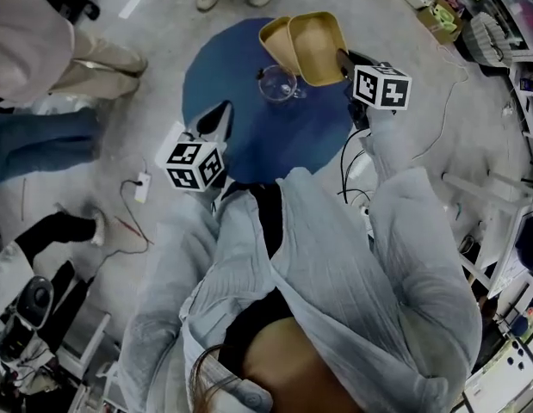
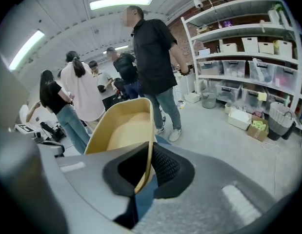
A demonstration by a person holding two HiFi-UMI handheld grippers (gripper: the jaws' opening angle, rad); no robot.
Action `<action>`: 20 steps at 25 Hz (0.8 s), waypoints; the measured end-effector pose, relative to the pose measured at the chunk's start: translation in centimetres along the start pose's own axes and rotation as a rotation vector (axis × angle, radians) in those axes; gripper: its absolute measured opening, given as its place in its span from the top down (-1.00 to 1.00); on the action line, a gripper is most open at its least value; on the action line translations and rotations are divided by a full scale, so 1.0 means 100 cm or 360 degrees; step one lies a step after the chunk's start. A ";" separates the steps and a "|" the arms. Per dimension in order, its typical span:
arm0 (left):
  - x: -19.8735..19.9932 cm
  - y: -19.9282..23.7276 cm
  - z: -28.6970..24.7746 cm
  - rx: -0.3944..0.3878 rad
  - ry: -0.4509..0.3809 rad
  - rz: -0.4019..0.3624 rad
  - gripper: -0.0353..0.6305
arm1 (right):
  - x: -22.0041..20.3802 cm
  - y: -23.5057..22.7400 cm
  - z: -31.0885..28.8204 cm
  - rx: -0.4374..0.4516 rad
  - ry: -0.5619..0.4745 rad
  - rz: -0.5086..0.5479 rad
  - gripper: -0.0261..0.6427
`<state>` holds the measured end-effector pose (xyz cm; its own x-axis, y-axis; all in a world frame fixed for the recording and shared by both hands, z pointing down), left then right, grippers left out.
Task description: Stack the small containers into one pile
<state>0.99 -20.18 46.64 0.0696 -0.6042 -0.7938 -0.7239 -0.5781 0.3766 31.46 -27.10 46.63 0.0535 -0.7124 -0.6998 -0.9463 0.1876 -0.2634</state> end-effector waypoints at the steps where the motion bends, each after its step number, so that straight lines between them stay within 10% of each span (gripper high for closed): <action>1: 0.001 0.001 -0.001 0.0017 0.0001 0.0009 0.86 | 0.009 0.000 -0.008 0.0047 0.0005 0.0044 0.89; 20: -0.005 0.023 0.010 0.0233 0.0018 0.0155 0.86 | 0.014 -0.002 -0.105 0.0208 0.0306 0.0440 0.89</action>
<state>-1.39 -20.64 47.38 0.0012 -0.6602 -0.7510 -0.8196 -0.4310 0.3776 28.38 -35.22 52.64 -0.2716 -0.7344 -0.6221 -0.8671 0.4671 -0.1728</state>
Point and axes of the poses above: the fingertips, and each gripper's own axes: z backward along the fingers, y to its left, x out of its top, the point moved 4 cm from there along z, backward along the fingers, and after that the axes turned 4 degrees about y, right-handed, at the moved point
